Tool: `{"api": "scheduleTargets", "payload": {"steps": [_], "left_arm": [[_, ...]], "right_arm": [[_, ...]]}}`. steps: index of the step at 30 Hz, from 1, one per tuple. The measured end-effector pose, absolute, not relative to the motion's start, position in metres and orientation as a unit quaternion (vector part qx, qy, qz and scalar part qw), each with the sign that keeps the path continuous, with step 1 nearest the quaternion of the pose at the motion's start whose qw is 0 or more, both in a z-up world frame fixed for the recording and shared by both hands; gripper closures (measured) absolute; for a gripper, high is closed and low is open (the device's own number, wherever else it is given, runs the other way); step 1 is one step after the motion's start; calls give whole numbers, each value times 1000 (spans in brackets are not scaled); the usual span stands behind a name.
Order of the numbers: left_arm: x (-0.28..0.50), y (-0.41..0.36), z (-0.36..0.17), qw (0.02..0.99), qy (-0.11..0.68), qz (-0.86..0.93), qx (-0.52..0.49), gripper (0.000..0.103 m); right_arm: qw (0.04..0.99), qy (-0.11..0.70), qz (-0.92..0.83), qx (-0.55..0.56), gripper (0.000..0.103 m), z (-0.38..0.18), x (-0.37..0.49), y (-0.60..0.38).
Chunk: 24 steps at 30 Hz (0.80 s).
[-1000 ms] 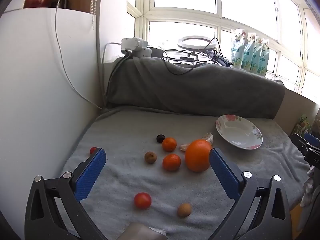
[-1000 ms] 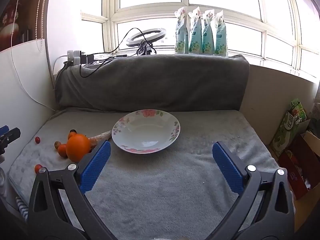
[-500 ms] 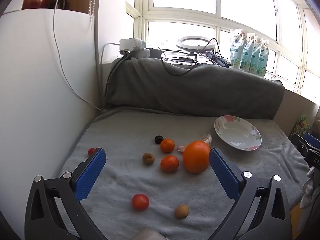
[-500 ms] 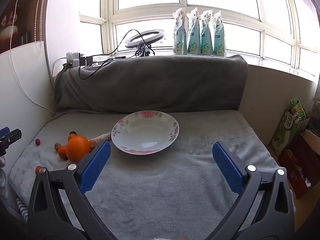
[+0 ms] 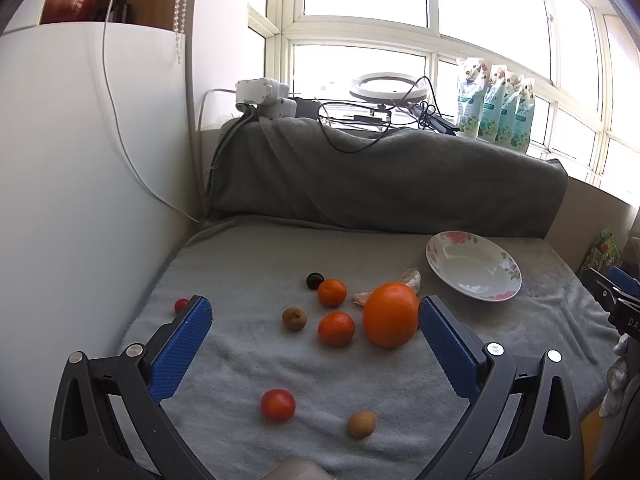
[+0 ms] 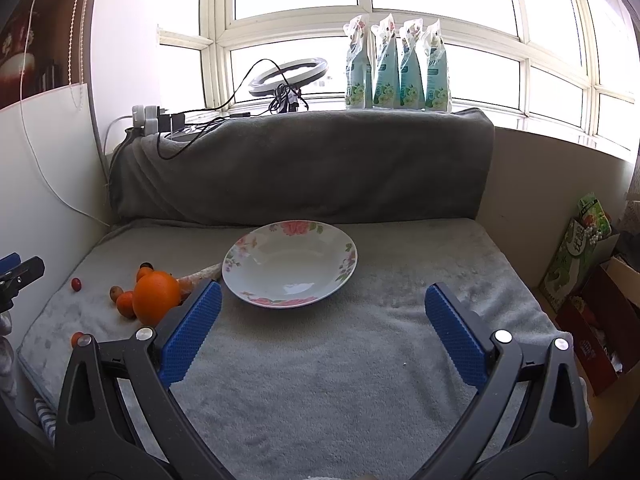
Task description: Organize fruits
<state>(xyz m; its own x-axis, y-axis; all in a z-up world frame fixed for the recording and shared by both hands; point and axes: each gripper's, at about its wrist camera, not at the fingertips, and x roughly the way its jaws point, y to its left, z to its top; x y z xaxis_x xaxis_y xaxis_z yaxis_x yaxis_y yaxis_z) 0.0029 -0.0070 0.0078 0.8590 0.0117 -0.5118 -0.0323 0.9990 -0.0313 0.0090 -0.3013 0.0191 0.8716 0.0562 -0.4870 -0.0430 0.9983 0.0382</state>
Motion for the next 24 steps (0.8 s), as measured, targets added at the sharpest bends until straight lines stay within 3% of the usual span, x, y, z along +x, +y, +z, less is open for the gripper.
{"api": "scheduleTargets", "payload": {"steps": [24], "left_arm": [[2, -13, 11, 964, 264, 7, -16, 1]], "right_arm": [[966, 255, 30, 13, 0, 18, 9, -299]]}}
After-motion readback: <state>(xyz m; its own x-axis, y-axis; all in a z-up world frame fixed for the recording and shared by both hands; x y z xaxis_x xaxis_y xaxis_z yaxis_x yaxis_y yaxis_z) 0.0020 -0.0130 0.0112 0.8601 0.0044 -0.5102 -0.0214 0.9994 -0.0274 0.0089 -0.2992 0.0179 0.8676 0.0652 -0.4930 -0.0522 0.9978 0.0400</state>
